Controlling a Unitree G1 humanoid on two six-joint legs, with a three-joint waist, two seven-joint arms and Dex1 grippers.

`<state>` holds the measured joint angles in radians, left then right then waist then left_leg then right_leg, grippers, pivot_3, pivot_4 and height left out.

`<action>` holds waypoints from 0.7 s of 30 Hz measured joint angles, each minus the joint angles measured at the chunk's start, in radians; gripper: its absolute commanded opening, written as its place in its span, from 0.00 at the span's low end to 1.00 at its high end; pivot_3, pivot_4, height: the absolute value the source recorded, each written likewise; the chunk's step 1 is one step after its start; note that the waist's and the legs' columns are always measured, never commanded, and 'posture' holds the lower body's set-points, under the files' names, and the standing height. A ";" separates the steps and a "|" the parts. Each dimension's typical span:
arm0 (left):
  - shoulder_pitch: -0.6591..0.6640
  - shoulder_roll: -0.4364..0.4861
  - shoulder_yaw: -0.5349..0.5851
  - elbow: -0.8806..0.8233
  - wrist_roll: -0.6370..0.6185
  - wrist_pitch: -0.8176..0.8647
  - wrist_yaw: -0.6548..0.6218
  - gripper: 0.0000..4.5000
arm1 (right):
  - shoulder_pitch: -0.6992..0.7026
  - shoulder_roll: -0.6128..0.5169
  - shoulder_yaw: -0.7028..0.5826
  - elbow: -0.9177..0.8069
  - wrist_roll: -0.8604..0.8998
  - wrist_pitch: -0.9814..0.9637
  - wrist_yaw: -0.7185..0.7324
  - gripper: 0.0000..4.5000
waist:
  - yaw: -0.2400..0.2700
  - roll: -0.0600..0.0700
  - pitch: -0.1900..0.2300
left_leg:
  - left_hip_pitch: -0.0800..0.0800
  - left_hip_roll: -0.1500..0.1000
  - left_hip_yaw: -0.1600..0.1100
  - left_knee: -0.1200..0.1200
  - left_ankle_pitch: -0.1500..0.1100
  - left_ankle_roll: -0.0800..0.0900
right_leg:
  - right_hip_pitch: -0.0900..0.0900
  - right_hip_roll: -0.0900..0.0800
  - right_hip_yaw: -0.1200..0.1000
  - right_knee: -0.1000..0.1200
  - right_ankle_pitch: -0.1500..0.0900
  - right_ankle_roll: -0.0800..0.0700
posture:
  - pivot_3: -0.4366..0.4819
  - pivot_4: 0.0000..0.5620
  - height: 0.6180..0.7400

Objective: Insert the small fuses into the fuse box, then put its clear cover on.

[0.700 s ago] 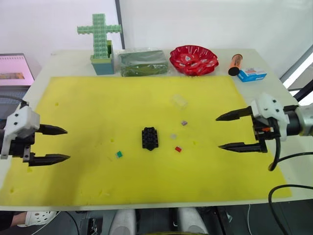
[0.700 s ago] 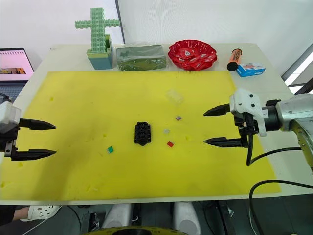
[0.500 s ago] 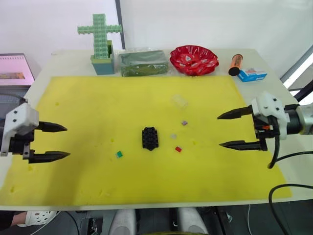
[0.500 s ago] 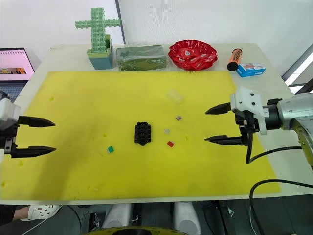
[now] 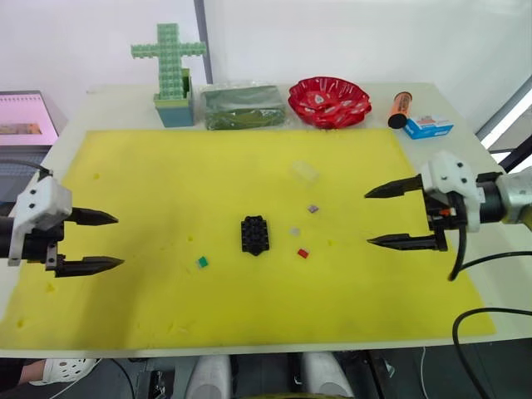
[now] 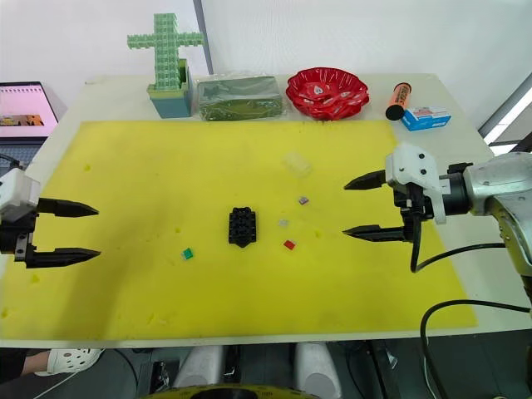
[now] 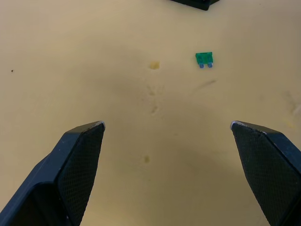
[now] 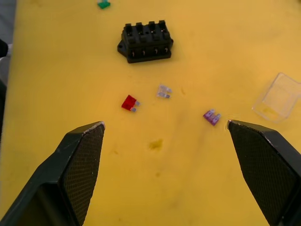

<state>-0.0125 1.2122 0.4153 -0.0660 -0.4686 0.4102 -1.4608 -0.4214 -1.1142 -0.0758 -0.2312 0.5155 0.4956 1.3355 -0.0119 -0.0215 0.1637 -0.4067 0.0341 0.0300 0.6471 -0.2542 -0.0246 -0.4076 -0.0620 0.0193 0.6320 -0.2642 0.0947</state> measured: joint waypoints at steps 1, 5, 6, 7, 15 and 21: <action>0.009 0.000 0.001 -0.008 0.000 0.001 0.000 1.00 | -0.001 0.000 0.003 -0.001 0.001 0.002 -0.001 0.99 | 0.000 0.000 0.000 | 0.000 0.000 0.000 0.000 0.000 0.000 | 0.000 0.000 0.000 0.000 0.000 0.000 | 0.48 0.27 1.00; 0.025 -0.001 0.001 -0.023 -0.002 0.002 0.001 1.00 | -0.019 0.000 0.017 0.002 -0.003 -0.003 0.000 0.99 | 0.000 0.000 0.000 | 0.000 0.000 0.000 0.000 0.000 0.000 | 0.000 0.000 0.000 0.000 0.000 0.000 | 0.48 0.27 1.00; 0.023 -0.001 0.001 -0.023 -0.002 0.003 0.004 1.00 | -0.024 0.003 0.021 0.005 -0.005 -0.004 -0.002 0.99 | 0.001 0.000 0.000 | 0.000 0.000 0.000 0.000 0.000 0.000 | 0.000 0.000 0.000 0.000 0.000 0.000 | 0.48 0.27 1.00; 0.017 -0.005 0.001 -0.023 -0.003 0.004 0.009 1.00 | -0.029 0.007 0.023 0.009 -0.008 -0.004 -0.005 0.99 | 0.001 0.000 0.000 | 0.000 0.000 0.000 0.000 0.000 0.000 | 0.000 0.000 0.000 0.000 0.000 0.000 | 0.48 0.27 1.00; -0.001 -0.021 -0.002 -0.037 -0.022 0.054 0.047 1.00 | -0.063 0.032 0.026 0.020 -0.019 -0.002 -0.020 0.99 | 0.000 0.000 0.000 | 0.000 0.000 0.000 0.000 0.000 0.000 | 0.000 0.000 0.000 0.000 0.000 0.001 | 0.48 0.27 1.00; -0.073 -0.079 -0.114 -0.054 -0.057 0.179 0.105 1.00 | -0.105 0.103 0.072 -0.037 -0.010 0.043 -0.054 0.99 | 0.001 0.000 0.000 | 0.000 0.000 -0.001 0.000 0.000 0.000 | 0.000 0.001 0.000 0.001 0.002 0.003 | 0.48 0.27 1.00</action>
<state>-0.0860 1.1329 0.3010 -0.1195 -0.5253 0.5890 -1.3555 -0.5262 -1.0110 -0.0041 -0.2681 0.5058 0.5382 1.2813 -0.0110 -0.0212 0.1634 -0.4070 0.0339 0.0291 0.6475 -0.2542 -0.0246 -0.4074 -0.0614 0.0193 0.6325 -0.2624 0.0979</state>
